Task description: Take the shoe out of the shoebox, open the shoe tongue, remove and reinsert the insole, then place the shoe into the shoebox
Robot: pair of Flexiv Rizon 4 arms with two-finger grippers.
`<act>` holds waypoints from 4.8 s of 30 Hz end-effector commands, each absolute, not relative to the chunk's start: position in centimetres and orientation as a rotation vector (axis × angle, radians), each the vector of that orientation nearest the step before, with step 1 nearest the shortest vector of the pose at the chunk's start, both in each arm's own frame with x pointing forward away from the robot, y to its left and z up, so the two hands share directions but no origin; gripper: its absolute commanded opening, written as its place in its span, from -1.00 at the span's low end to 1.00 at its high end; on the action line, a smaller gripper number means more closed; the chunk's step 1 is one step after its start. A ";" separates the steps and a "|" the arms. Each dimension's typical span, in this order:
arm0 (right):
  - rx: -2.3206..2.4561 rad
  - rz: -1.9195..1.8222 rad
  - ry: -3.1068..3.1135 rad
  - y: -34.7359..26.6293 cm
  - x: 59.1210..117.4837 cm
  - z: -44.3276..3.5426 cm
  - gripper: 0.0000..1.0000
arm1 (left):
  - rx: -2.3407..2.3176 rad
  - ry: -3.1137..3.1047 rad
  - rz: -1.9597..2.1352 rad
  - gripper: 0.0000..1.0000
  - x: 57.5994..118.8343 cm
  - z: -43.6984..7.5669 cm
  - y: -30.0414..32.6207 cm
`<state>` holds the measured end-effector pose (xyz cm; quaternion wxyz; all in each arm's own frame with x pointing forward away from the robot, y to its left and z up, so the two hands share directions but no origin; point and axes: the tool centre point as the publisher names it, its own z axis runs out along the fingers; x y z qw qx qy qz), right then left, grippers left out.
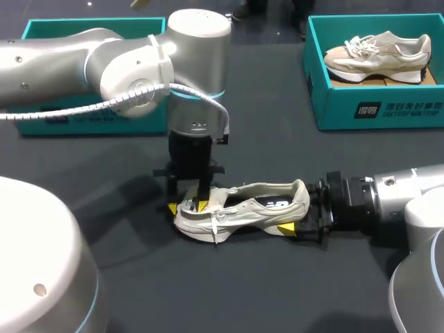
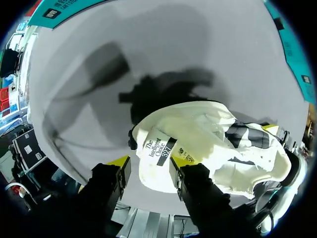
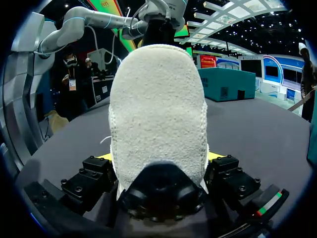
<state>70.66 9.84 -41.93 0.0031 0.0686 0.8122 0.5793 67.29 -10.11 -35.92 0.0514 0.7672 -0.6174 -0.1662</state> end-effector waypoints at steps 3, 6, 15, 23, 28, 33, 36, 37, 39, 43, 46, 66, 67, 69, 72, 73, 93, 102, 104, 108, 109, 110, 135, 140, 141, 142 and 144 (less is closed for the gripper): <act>0.217 1.811 2.552 9.9 70.9 -42.0 -1.00 | 2.340 -1.903 -0.570 -0.03 67.4 -36.2 -10.3; 0.217 1.811 2.552 9.9 70.9 -42.0 -1.00 | 2.335 -1.910 -0.558 -0.09 67.4 -35.9 -10.1; 0.217 1.811 2.552 9.9 70.9 -42.0 -1.00 | 2.266 -2.081 -0.352 -0.07 67.8 -31.1 -10.9; 0.217 1.811 2.552 9.9 70.9 -42.0 -1.00 | 2.149 -2.276 -0.180 -0.07 68.6 -27.0 -12.3; 0.217 1.811 2.552 9.9 70.9 -42.0 -1.00 | 2.060 -2.412 -0.084 -0.06 69.3 -25.1 -13.7; 0.217 1.811 2.552 9.9 70.9 -42.0 -1.00 | 1.817 -2.566 -0.022 -0.04 70.3 -23.9 -15.4; 0.217 1.811 2.552 9.9 70.9 -42.0 -1.00 | 1.599 -2.655 0.026 -0.06 71.0 -23.2 -16.2; 0.217 1.811 2.552 9.9 70.9 -42.0 -1.00 | 1.492 -2.710 0.052 -0.06 71.1 -23.0 -16.6; 0.217 1.811 2.552 9.9 70.9 -42.0 -1.00 | 1.351 -2.766 0.084 -0.06 71.2 -22.6 -16.9; 0.217 1.811 2.552 9.9 70.9 -42.0 -1.00 | 1.036 -2.859 0.158 -0.09 71.6 -21.8 -18.0; 0.217 1.811 2.552 9.9 70.9 -42.0 -1.00 | 0.856 -2.897 0.193 -0.40 72.0 -21.2 -19.0; 0.217 1.811 2.552 9.9 70.9 -42.0 -1.00 | 0.251 -3.017 0.257 -1.00 72.4 -19.9 -20.2; 0.217 1.811 2.552 9.9 70.9 -42.0 -1.00 | 0.251 -3.017 0.257 -1.00 72.4 -19.9 -20.2; 0.217 1.811 2.552 9.9 70.9 -42.0 -1.00 | 0.251 -3.017 0.257 -1.00 72.4 -19.9 -20.2; 0.217 1.811 2.552 9.9 70.9 -42.0 -1.00 | 0.159 -3.034 0.245 -1.00 72.1 -20.7 -20.8; 0.217 1.811 2.552 9.9 70.9 -42.0 -1.00 | 0.149 -3.034 0.240 -1.00 72.0 -21.1 -21.0; 0.217 1.811 2.552 9.9 70.9 -42.0 -1.00 | -0.038 -3.024 0.226 -1.00 71.0 -24.2 -23.2; 0.217 1.811 2.552 9.9 70.9 -42.0 -1.00 | -0.059 -2.994 0.154 -1.00 70.8 -28.6 -25.2; 0.217 1.811 2.552 9.9 70.9 -42.0 -1.00 | -0.059 -2.994 0.154 -1.00 70.8 -28.6 -25.2; 0.217 1.811 2.552 9.9 70.9 -42.0 -1.00 | -0.059 -2.994 0.154 -1.00 70.8 -28.6 -25.2; 0.217 1.811 2.552 9.9 70.9 -42.0 -1.00 | -0.059 -2.994 0.154 -1.00 70.8 -28.6 -25.2; 0.217 1.811 2.552 9.9 70.9 -42.0 -1.00 | -0.059 -2.994 0.154 -1.00 70.8 -28.6 -25.2; 0.217 1.811 2.552 9.9 70.9 -42.0 -1.00 | -0.081 -2.959 0.050 -1.00 69.5 -34.5 -26.5; 0.217 1.811 2.552 9.9 70.9 -42.0 -1.00 | -0.036 -2.941 0.073 -1.00 69.6 -35.6 -25.9; 0.217 1.811 2.552 9.9 70.9 -42.0 -1.00 | -0.033 -2.939 0.068 -1.00 69.7 -36.0 -25.9; 0.217 1.811 2.552 9.9 70.9 -42.0 -1.00 | -0.035 -2.936 0.068 -1.00 69.7 -36.2 -25.8; 0.217 1.811 2.552 9.9 70.9 -42.0 -1.00 | -0.019 -2.942 0.056 -1.00 69.6 -36.8 -25.7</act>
